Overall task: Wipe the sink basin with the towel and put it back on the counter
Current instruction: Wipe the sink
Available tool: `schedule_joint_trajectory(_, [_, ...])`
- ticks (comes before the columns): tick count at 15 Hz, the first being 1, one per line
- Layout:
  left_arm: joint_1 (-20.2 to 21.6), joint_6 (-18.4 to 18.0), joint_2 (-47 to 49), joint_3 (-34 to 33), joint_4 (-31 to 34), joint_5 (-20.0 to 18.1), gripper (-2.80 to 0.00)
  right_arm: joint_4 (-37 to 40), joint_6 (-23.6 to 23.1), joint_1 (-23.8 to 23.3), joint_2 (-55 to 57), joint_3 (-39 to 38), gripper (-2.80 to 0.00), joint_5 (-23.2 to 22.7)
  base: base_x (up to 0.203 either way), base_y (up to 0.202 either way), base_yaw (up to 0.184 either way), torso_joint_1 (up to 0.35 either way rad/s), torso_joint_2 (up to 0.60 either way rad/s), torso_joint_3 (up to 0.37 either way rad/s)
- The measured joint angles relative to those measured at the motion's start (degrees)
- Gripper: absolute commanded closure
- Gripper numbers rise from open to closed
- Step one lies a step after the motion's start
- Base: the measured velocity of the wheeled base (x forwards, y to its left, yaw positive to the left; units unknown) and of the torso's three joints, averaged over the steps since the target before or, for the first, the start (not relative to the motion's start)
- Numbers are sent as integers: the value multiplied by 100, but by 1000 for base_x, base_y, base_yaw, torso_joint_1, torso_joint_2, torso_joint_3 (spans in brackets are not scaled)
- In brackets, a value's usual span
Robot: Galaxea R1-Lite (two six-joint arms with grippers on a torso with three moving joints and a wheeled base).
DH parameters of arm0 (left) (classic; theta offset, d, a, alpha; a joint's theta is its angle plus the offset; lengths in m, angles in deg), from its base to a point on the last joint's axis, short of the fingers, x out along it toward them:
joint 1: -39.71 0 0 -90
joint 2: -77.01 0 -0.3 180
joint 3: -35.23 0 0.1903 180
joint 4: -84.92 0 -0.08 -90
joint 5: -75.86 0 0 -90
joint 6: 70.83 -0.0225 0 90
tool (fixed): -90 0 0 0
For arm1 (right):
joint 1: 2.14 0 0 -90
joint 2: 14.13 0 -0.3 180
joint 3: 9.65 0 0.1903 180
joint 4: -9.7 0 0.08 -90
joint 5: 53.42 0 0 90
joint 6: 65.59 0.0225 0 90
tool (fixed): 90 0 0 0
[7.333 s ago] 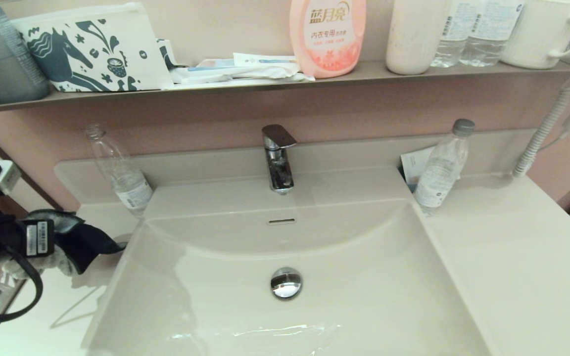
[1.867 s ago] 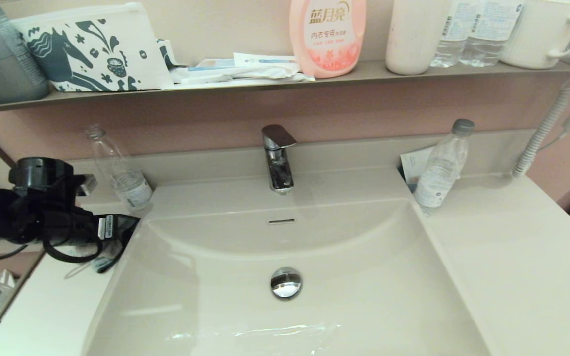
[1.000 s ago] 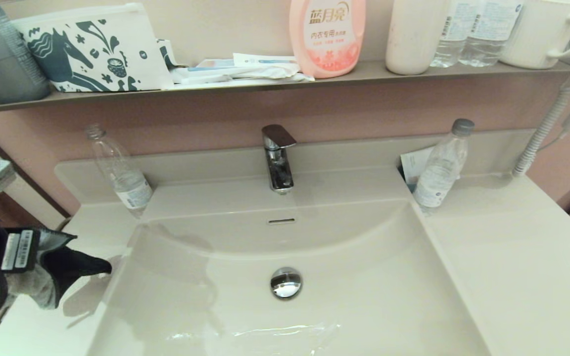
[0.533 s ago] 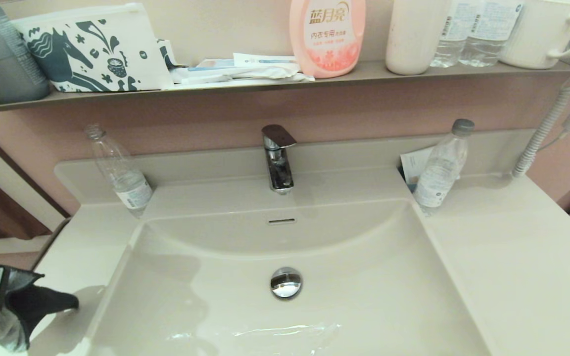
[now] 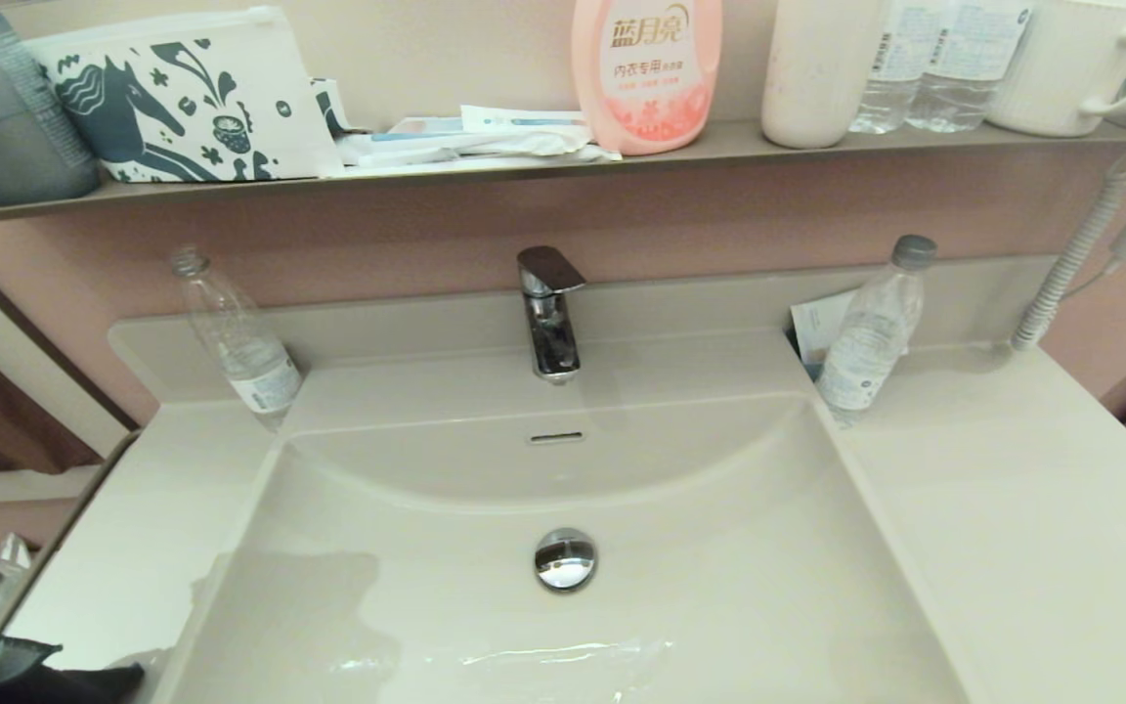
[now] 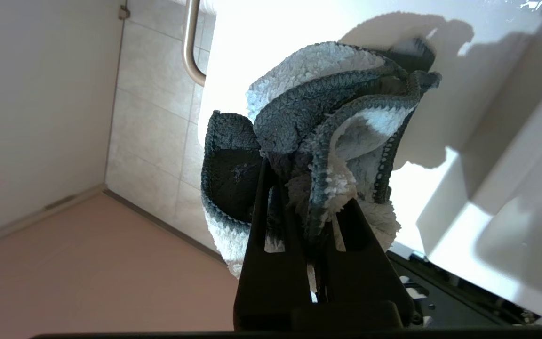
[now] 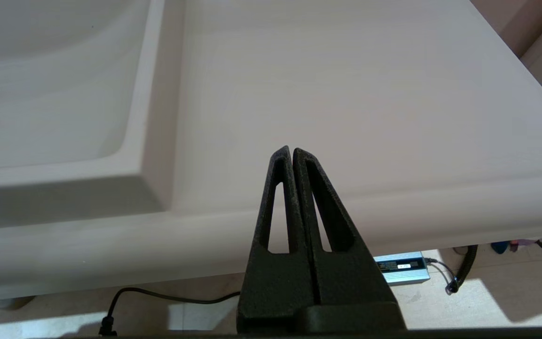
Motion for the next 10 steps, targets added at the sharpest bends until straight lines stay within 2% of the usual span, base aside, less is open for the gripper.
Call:
schedule_joint_trajectory(1, [-1, 60, 13, -25, 11, -11, -280, 0, 0, 0, 0, 0, 0, 0, 0, 0, 0, 0, 0, 0])
schedule_joint_trajectory(10, [-57, 84, 321, 160, -108, -76, -280, -1, 0, 0, 0, 0, 0, 0, 0, 0, 0, 0, 0, 0])
